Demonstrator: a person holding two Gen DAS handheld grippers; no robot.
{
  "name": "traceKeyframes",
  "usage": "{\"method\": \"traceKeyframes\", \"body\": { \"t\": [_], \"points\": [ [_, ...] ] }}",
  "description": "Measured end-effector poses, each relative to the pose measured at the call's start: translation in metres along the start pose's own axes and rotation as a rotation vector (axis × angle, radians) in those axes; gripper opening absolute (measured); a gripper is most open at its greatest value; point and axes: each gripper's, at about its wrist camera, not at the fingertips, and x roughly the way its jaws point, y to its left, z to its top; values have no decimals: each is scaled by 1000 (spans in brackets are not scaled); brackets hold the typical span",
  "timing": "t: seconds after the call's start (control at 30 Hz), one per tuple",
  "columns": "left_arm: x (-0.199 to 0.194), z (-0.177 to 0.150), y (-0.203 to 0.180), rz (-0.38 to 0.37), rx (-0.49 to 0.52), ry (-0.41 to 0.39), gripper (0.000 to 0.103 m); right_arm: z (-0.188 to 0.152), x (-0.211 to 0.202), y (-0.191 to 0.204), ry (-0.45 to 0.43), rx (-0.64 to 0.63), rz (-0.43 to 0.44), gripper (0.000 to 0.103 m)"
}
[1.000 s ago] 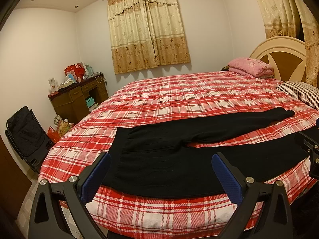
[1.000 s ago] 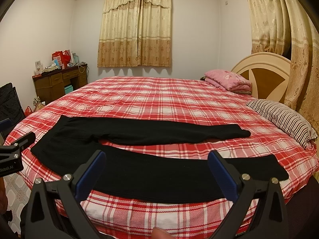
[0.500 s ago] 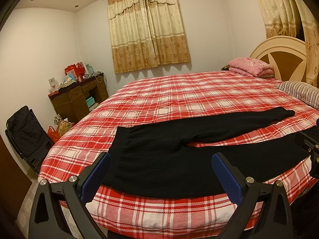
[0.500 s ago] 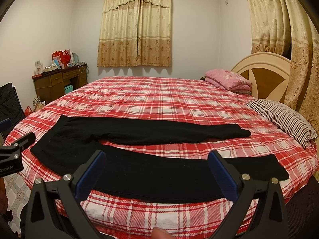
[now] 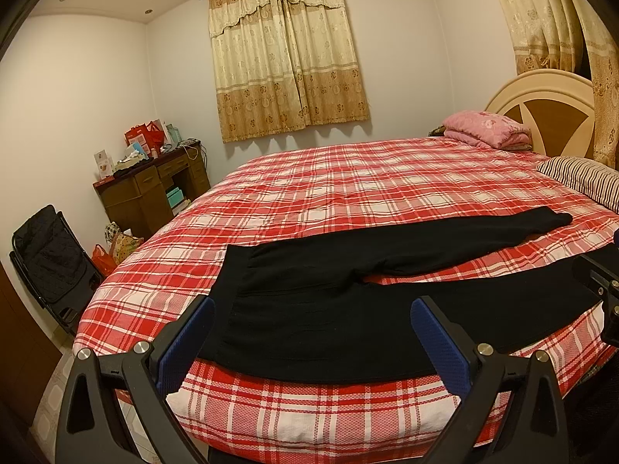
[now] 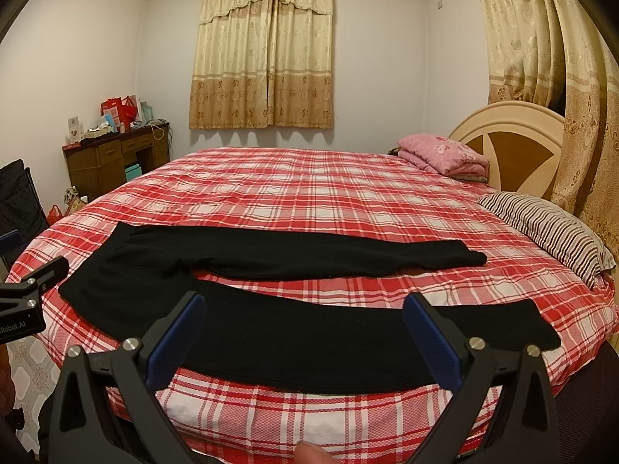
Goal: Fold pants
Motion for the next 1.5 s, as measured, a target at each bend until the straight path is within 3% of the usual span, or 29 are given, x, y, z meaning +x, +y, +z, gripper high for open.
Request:
{"method": "traceKeyframes", "body": {
  "t": [1.1, 1.3, 1.5],
  "points": [
    [18, -10, 2, -7, 5, 34, 102, -9, 8, -1, 23, 1, 3, 103],
    [49, -6, 14, 15, 23, 35, 102, -11, 14, 2, 43, 2, 8, 103],
    [136, 14, 87, 6, -30, 78, 102, -17, 29, -7, 77, 17, 12, 103]
  ]
}}
